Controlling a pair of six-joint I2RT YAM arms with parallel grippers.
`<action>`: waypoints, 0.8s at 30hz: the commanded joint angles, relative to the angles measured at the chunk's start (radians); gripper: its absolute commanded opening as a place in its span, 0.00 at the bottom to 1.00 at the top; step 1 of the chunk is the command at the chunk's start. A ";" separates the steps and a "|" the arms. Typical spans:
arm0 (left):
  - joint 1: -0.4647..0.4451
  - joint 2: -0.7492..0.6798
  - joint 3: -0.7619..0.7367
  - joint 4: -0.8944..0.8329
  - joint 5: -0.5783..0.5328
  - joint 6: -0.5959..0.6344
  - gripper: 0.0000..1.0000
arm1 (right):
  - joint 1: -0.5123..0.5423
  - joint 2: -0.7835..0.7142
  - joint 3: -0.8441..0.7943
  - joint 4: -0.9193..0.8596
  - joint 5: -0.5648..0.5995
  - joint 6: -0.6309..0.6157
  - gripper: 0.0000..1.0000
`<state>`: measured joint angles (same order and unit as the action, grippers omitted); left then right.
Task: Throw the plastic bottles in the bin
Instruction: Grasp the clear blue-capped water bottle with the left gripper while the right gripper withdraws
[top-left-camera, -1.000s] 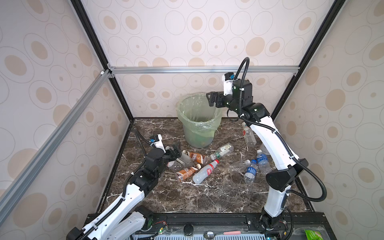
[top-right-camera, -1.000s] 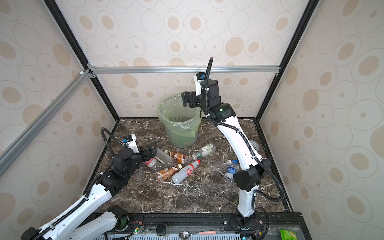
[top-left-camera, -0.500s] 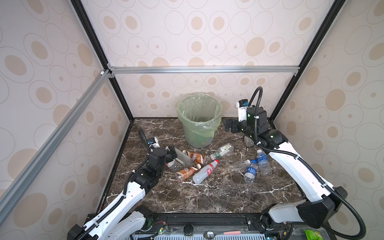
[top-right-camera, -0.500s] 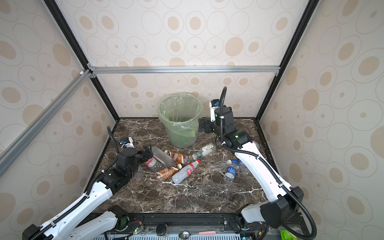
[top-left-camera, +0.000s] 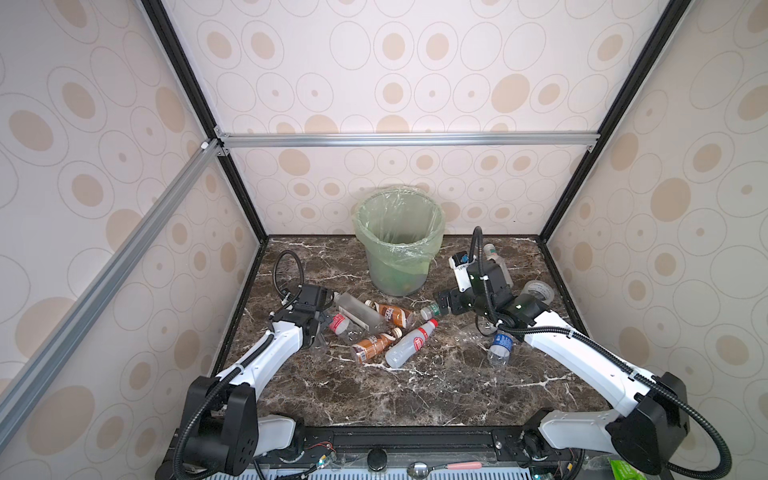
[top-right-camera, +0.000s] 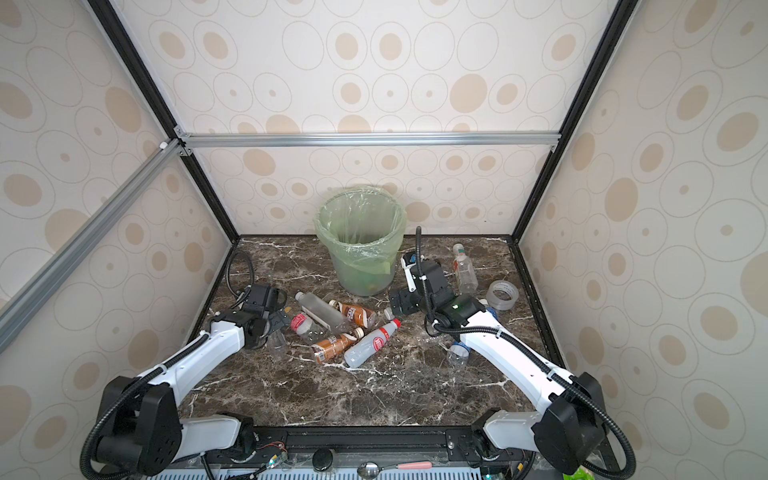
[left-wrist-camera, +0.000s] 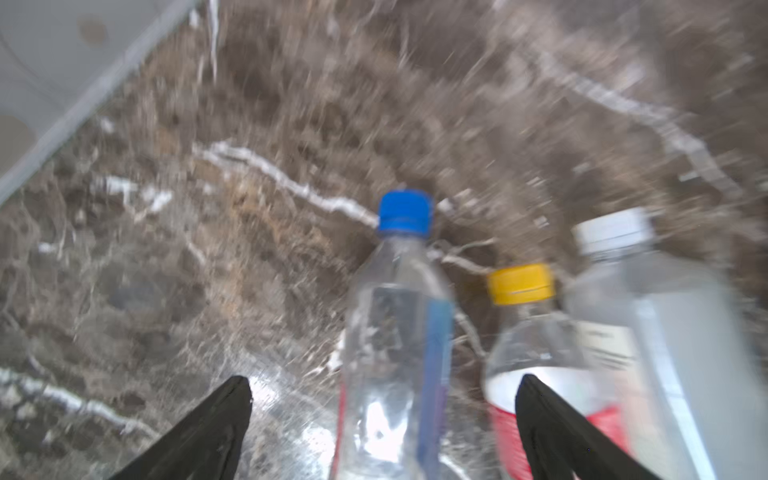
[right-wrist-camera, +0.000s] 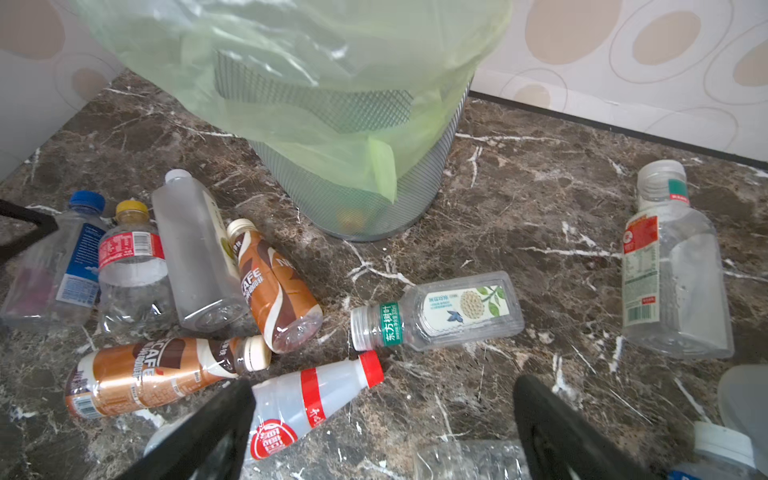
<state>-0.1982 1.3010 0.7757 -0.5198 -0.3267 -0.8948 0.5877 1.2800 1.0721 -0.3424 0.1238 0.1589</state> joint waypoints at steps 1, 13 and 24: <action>0.016 -0.025 -0.008 -0.020 0.037 -0.035 0.99 | 0.001 -0.010 -0.004 0.036 -0.013 -0.010 1.00; 0.102 0.020 -0.094 0.122 0.160 -0.017 0.92 | 0.000 -0.047 -0.036 0.064 -0.017 -0.007 1.00; 0.108 0.010 -0.155 0.198 0.142 -0.059 0.72 | 0.000 -0.071 -0.050 0.067 -0.006 -0.001 1.00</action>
<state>-0.0994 1.3182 0.6338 -0.3435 -0.1722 -0.9230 0.5880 1.2377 1.0336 -0.2901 0.1093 0.1589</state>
